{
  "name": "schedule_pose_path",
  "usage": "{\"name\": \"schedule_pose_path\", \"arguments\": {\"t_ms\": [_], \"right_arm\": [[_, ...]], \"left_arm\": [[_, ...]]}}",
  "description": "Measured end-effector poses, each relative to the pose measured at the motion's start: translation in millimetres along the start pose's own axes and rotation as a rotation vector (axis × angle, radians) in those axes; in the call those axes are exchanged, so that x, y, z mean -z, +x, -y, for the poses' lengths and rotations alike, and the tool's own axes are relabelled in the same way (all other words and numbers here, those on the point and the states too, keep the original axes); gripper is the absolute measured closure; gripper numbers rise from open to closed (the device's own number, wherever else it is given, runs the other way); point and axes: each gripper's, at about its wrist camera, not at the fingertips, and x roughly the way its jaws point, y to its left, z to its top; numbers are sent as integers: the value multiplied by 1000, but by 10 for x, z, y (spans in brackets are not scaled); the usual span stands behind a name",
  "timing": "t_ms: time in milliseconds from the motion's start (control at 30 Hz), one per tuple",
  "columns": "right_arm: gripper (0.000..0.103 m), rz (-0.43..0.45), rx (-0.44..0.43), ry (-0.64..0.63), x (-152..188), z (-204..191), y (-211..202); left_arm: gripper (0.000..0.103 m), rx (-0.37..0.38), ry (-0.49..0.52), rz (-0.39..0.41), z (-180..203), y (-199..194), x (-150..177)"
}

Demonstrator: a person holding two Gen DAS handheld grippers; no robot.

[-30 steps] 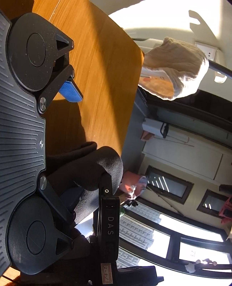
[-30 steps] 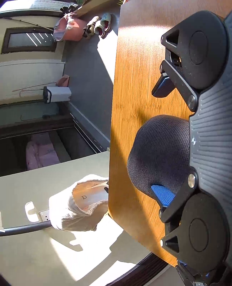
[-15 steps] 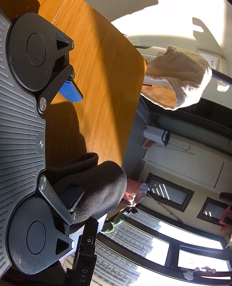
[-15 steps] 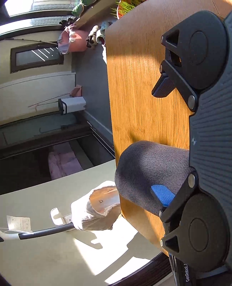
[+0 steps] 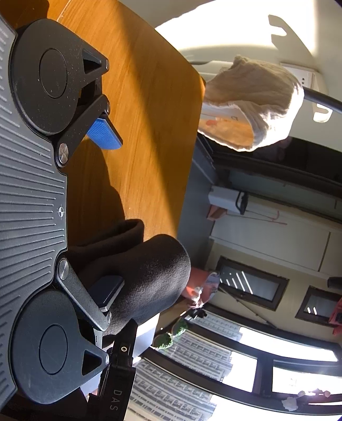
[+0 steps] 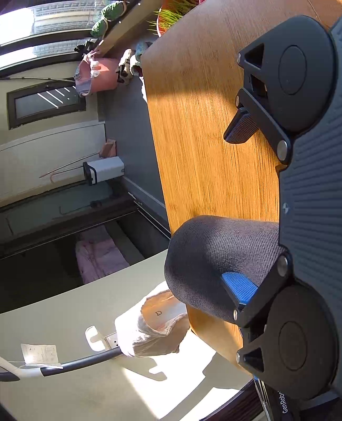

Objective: Fold clothes
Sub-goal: 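Push the grey roll forward with the right gripper while the left gripper presses it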

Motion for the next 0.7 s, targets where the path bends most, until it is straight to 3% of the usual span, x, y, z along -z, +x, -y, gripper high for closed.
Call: {"name": "schedule_pose_path", "arguments": {"t_ms": [167, 400, 567, 700], "right_arm": [[0, 76, 28, -64, 94, -87, 0], [0, 81, 40, -65, 91, -77, -9], [0, 96, 64, -92, 103, -139, -18], [0, 98, 69, -95, 102, -152, -17]], "left_arm": [[0, -12, 3, 6, 5, 15, -11], [0, -10, 2, 48, 6, -75, 3], [0, 135, -85, 100, -34, -236, -124], [0, 88, -14, 44, 81, -92, -202]]}}
